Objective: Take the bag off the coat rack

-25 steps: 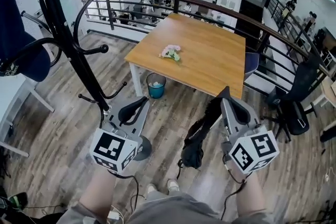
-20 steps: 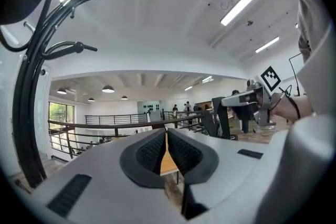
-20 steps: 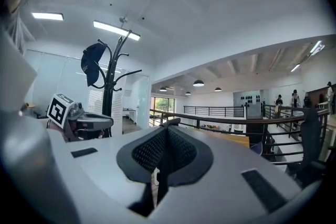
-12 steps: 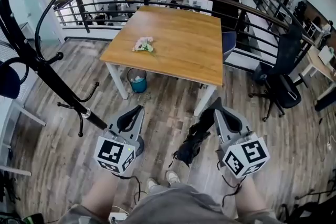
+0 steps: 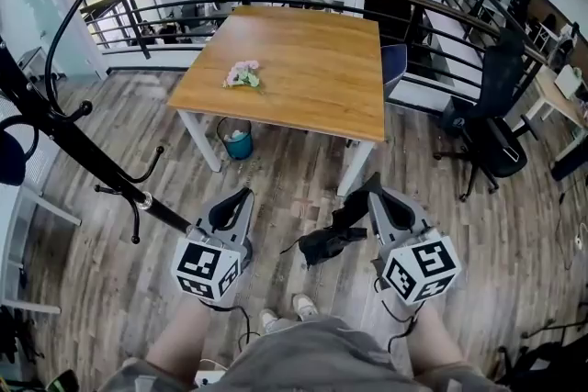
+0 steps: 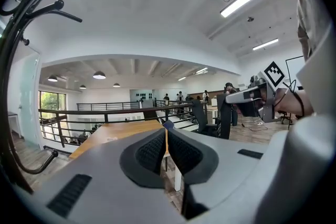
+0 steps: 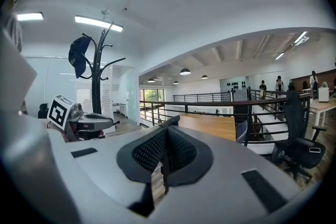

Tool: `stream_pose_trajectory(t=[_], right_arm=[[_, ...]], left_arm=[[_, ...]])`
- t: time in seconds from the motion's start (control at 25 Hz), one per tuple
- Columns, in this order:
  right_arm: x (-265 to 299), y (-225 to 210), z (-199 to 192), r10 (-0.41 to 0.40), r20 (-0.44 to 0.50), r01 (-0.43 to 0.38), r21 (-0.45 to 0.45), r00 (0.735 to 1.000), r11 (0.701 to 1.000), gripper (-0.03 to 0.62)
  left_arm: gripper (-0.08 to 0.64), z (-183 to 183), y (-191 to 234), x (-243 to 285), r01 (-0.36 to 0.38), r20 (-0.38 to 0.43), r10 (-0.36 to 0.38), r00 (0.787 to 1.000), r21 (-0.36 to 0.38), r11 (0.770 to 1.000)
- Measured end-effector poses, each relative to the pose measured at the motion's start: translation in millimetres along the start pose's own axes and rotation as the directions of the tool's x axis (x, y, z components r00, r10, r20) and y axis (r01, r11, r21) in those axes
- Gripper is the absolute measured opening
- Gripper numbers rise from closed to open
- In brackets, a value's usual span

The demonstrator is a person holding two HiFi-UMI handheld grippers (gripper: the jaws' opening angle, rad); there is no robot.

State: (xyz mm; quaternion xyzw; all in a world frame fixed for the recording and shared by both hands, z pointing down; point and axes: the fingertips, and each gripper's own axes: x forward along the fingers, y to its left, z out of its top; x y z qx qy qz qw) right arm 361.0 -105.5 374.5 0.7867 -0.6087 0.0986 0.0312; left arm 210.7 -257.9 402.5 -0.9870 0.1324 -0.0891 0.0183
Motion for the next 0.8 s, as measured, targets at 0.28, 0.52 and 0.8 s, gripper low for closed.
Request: stream_pose_trajectory(t=[0.28, 0.52, 0.8], right_arm=[[2.0, -4.7, 2.8, 0.0, -0.006, 0.0, 0.003, 1.0, 1.0, 0.031], [0.0, -7.1, 3.5, -0.008, -0.011, 0.008, 0.0, 1.0, 1.0, 0.031], [-3.0, -10.8, 2.9, -0.015, -0.021, 0.015, 0.006, 1.0, 1.0, 0.031]], left_arm=[[0.028, 8.5, 4.4, 1.0, -0.007, 0.006, 0.007, 1.0, -0.003, 1.0], [0.028, 9.5, 6.2, 1.5, -0.009, 0.007, 0.009, 1.0, -0.003, 1.0], [0.028, 10.7, 3.1, 4.8, 0.0, 0.007, 0.0, 1.0, -0.005, 1.0]])
